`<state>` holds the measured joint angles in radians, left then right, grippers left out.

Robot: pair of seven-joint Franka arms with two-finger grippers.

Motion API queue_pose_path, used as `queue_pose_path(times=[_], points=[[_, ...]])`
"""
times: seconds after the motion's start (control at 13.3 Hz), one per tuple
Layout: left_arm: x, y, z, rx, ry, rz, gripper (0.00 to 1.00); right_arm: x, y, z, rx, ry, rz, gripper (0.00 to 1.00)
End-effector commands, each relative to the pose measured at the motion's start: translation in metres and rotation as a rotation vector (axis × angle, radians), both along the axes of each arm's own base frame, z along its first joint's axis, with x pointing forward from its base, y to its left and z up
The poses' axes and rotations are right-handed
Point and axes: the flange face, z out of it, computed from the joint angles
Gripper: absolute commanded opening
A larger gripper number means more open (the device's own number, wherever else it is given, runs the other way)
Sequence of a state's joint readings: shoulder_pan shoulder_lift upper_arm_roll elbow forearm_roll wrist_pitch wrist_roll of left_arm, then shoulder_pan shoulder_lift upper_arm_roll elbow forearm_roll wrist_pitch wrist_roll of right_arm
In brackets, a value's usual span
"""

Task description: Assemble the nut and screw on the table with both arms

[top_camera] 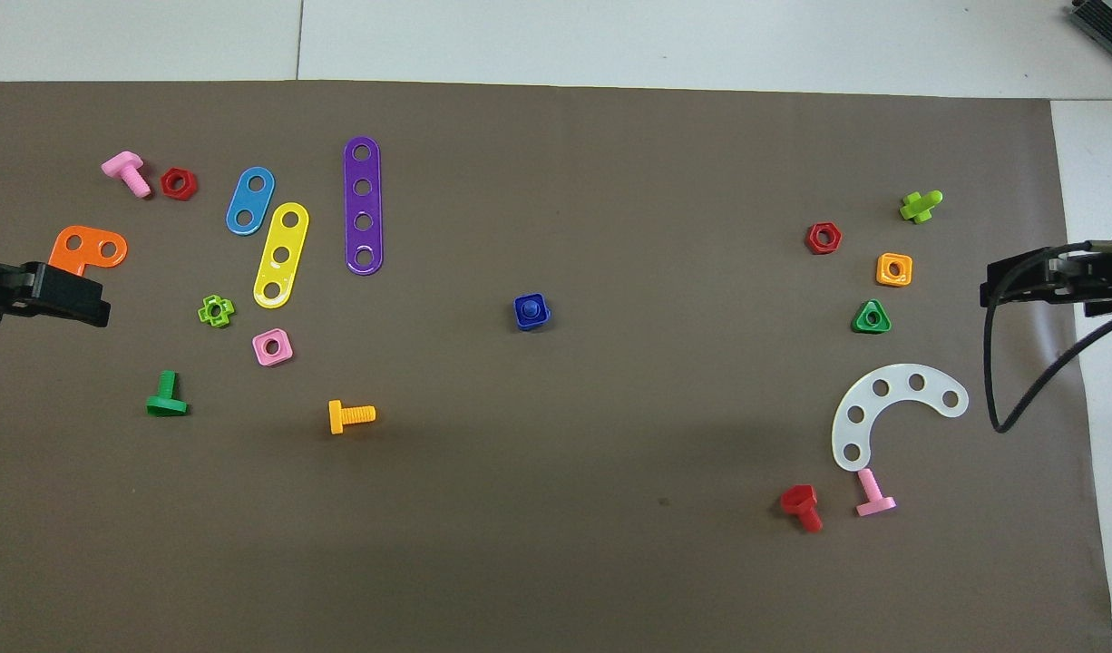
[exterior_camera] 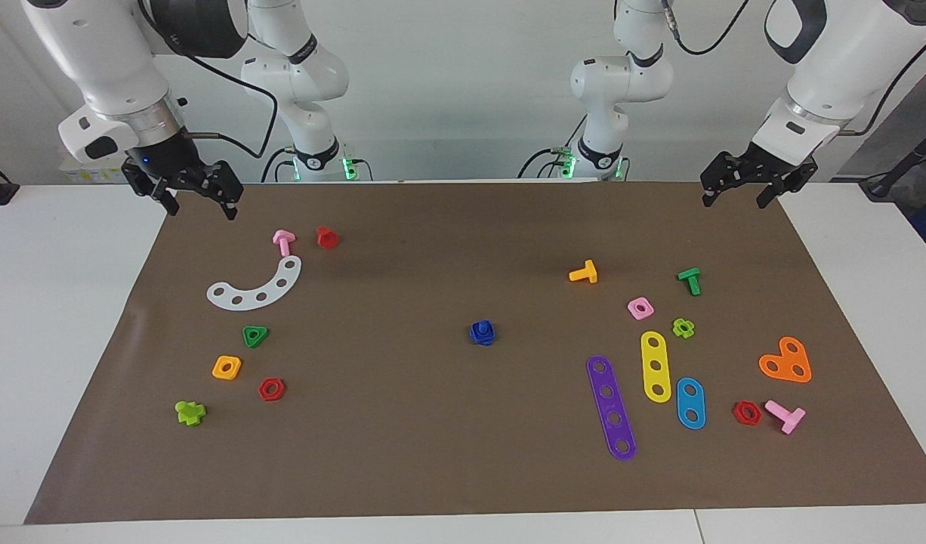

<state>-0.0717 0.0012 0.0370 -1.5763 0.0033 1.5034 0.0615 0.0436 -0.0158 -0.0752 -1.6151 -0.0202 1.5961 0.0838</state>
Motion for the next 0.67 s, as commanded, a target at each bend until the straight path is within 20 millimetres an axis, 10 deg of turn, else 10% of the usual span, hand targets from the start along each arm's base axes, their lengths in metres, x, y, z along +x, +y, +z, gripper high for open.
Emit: queue_pose_path(times=[0.0, 0.6], points=[[-0.0088, -0.0065, -0.0013, 0.044, -0.005, 0.012, 1.0, -0.0034, 0.0012, 0.0, -0.009, -0.005, -0.008, 1.0], [-0.0053, 0.0007, 0.0011, 0.034, -0.033, 0.021, 1.0, -0.006, 0.0019, -0.0014, -0.01, 0.018, -0.024, 1.0]])
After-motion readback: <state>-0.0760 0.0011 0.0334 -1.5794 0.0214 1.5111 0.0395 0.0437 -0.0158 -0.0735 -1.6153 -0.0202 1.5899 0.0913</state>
